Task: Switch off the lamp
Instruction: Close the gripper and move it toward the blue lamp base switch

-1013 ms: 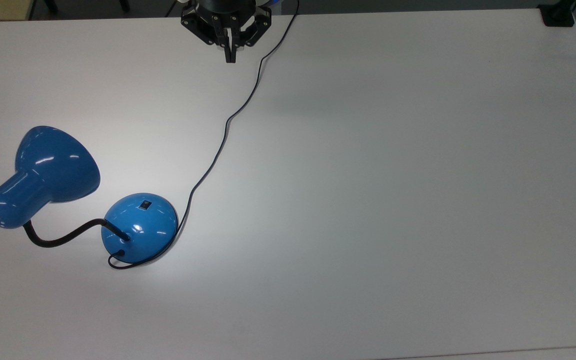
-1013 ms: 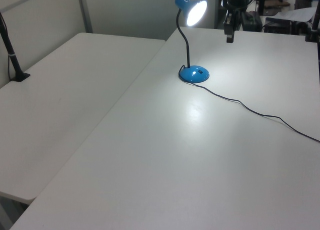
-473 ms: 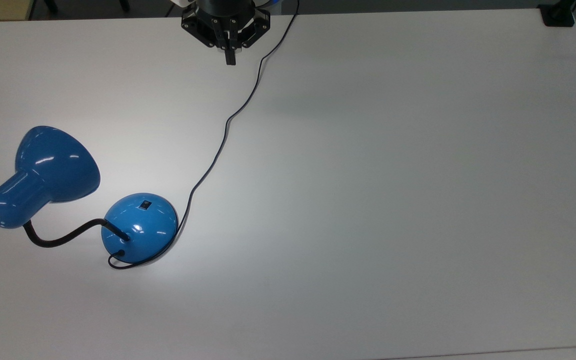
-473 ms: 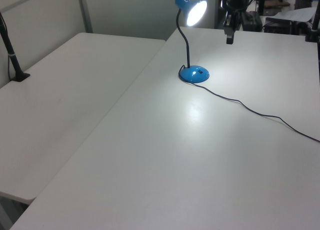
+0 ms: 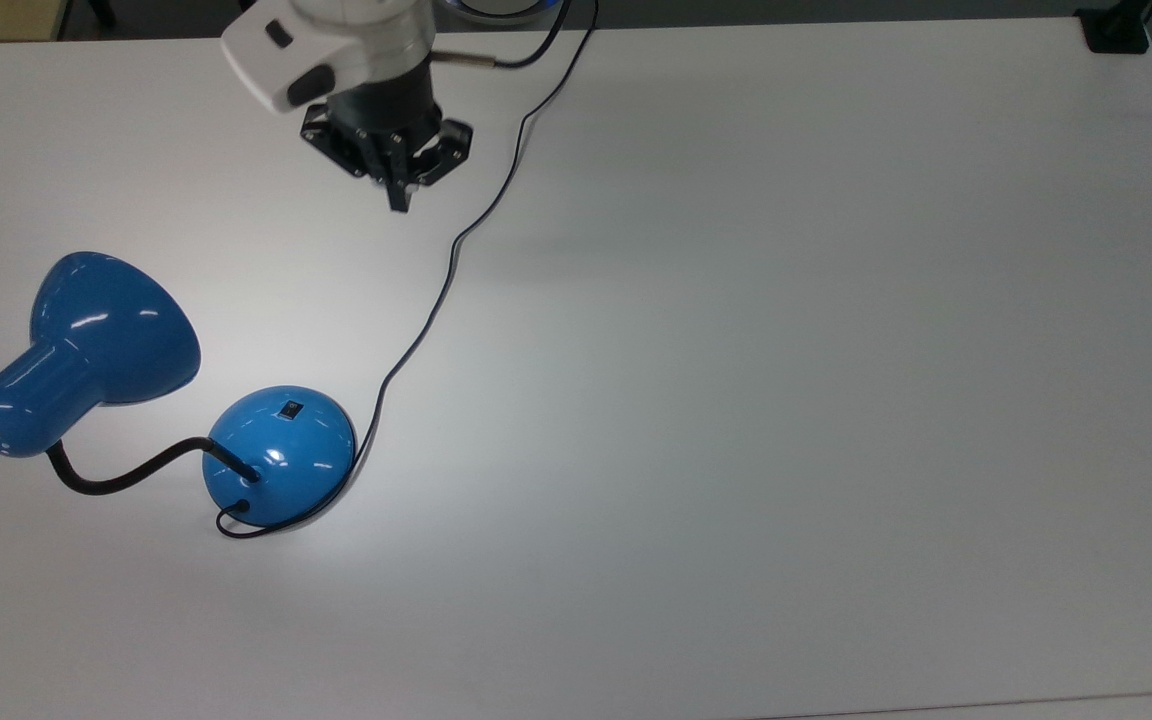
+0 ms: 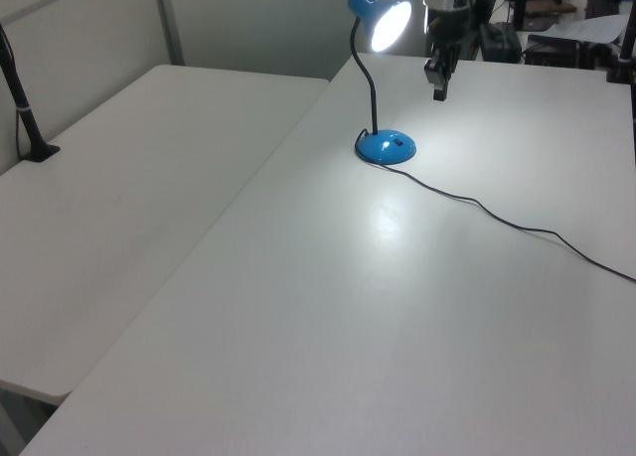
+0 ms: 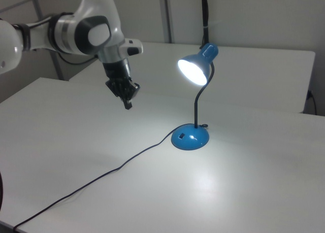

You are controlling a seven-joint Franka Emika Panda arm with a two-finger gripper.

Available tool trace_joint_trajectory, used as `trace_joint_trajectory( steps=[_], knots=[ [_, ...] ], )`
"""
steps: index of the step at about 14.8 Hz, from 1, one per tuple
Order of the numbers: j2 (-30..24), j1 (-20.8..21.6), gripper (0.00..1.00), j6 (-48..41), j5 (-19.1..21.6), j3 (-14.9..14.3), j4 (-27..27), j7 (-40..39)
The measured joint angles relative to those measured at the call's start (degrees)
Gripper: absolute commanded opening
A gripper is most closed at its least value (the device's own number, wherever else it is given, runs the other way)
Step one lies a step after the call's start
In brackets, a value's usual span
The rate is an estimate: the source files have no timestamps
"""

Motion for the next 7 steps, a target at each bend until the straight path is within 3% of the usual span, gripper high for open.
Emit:
trace_joint_trajectory(
  steps=[7],
  knots=[
    [8.1,-3.2,0.0,13.2,-2.9,-0.1,-1.4,11.7]
  ],
)
